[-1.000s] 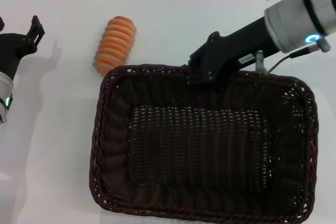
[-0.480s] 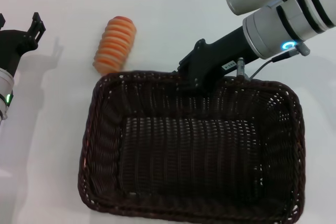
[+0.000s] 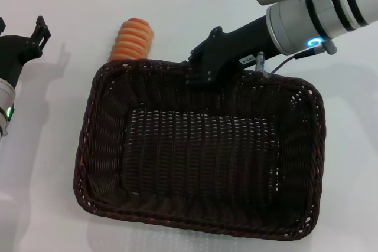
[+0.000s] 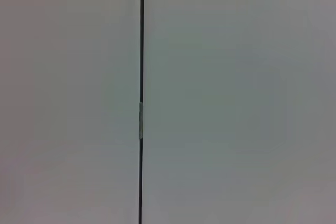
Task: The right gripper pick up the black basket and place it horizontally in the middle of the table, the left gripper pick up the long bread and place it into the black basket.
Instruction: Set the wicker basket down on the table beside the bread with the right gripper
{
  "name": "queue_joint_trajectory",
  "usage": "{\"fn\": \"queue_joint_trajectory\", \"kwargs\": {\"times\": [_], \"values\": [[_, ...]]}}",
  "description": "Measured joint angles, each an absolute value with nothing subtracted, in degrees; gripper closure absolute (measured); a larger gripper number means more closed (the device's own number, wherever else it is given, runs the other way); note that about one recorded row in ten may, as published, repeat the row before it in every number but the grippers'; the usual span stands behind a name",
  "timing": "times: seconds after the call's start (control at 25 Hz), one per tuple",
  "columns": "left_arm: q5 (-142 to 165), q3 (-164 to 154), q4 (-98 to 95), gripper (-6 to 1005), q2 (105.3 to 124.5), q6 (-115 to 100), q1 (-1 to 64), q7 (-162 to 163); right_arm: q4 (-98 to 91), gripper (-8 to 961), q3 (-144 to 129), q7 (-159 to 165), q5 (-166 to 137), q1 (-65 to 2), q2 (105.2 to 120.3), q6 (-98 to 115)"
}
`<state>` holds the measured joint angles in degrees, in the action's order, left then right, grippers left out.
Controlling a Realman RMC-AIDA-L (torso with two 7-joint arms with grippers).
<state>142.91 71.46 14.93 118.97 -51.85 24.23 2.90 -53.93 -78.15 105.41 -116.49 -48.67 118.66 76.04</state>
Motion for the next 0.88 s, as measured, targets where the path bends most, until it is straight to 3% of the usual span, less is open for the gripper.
{"fn": "queue_joint_trajectory", "kwargs": {"times": [0.8,0.88], "values": [[142.91,71.41,14.91,153,118.86,-51.67,24.52,2.9,-55.08,721,-82.41,104.79,-116.48,-48.12,118.82,71.26],[142.91,71.3,14.89,153,118.84,-51.67,24.52,2.9,-55.49,647,-82.42,104.78,-116.46,-48.06,118.82,71.27]]}}
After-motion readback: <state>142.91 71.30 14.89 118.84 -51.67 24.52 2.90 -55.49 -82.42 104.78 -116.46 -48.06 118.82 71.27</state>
